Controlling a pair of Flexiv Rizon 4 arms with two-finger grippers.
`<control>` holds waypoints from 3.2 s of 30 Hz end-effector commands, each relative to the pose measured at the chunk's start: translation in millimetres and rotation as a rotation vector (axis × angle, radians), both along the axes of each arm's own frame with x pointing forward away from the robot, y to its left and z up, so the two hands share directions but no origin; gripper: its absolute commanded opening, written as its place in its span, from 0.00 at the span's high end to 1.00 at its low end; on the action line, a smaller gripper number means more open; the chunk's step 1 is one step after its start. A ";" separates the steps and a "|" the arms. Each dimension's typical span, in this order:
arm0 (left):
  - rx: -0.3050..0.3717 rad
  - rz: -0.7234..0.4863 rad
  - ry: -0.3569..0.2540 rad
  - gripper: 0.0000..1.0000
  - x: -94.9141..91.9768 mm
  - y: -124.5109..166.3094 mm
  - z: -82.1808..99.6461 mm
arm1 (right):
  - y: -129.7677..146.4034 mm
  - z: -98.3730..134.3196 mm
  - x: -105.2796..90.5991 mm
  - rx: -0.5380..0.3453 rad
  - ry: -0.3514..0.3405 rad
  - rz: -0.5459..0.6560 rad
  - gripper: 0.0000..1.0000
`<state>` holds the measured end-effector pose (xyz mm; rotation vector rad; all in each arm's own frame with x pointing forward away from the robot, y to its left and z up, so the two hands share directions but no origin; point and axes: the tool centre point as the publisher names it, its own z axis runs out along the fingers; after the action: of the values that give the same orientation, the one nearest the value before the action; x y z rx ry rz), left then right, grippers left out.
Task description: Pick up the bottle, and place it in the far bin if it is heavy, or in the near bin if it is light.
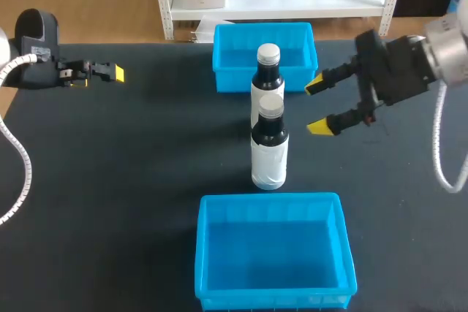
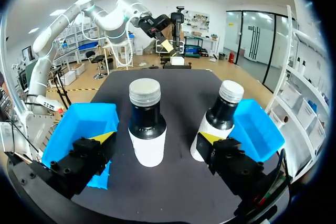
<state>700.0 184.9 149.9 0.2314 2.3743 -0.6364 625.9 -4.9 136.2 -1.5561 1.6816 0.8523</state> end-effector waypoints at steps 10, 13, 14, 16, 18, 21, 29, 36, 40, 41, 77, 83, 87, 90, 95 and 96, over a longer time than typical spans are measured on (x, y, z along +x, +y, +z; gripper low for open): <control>0.000 0.000 0.000 0.00 0.0 0.0 0.0 | 43.6 -13.1 -1.7 0.029 0.032 0.070 0.00; 0.000 0.000 0.000 0.00 0.0 0.0 0.0 | 48.4 -14.4 -4.8 0.036 0.037 0.075 0.00; 0.000 0.000 0.000 0.00 0.0 0.0 0.0 | 49.6 -14.8 -5.8 0.038 0.040 0.075 0.00; 0.000 0.000 0.000 0.00 0.0 0.0 0.0 | 51.8 -15.3 -7.5 0.043 0.044 0.073 0.00; 0.000 0.000 0.000 0.00 0.0 0.0 0.0 | 54.1 -15.6 -8.7 0.048 0.045 0.069 0.00; 0.000 0.000 0.000 0.00 0.0 0.0 0.0 | 58.7 -16.1 -9.4 0.053 0.047 0.066 0.00; 0.000 0.000 0.000 0.00 0.0 0.0 0.0 | 69.5 -16.4 -11.4 0.074 0.051 0.075 0.00; 0.000 0.000 0.000 0.00 0.0 0.0 0.0 | 74.4 -18.4 -11.5 0.084 0.058 0.074 0.00; 0.000 0.000 0.000 0.00 0.0 0.0 0.0 | 75.8 -19.5 -11.5 0.090 0.062 0.072 0.00; 0.000 0.000 0.000 0.00 0.0 0.0 0.0 | 76.0 -19.6 -11.5 0.090 0.062 0.072 0.00; 0.000 0.000 0.000 0.00 0.0 0.0 0.0 | 28.1 11.2 -3.3 0.072 -0.001 -0.038 1.00; 0.000 0.000 0.000 0.00 0.0 0.0 0.0 | -9.7 29.1 -2.3 0.053 -0.011 -0.112 1.00; 0.000 0.000 0.000 0.00 0.0 0.0 0.0 | -30.5 43.3 -3.5 0.043 -0.014 -0.145 1.00; 0.000 0.000 0.000 0.00 0.0 0.0 0.0 | -42.0 57.1 -6.4 0.034 -0.018 -0.156 1.00; 0.000 0.000 0.000 0.00 0.0 0.0 0.0 | -49.2 77.8 -15.9 0.009 -0.027 -0.168 1.00; 0.000 0.000 0.000 0.00 0.0 0.0 0.0 | -50.0 82.3 -18.6 0.007 -0.028 -0.170 1.00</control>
<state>700.0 185.0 149.9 0.2314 2.3744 -0.6364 623.4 -42.5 198.9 -1.3923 1.7373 0.7766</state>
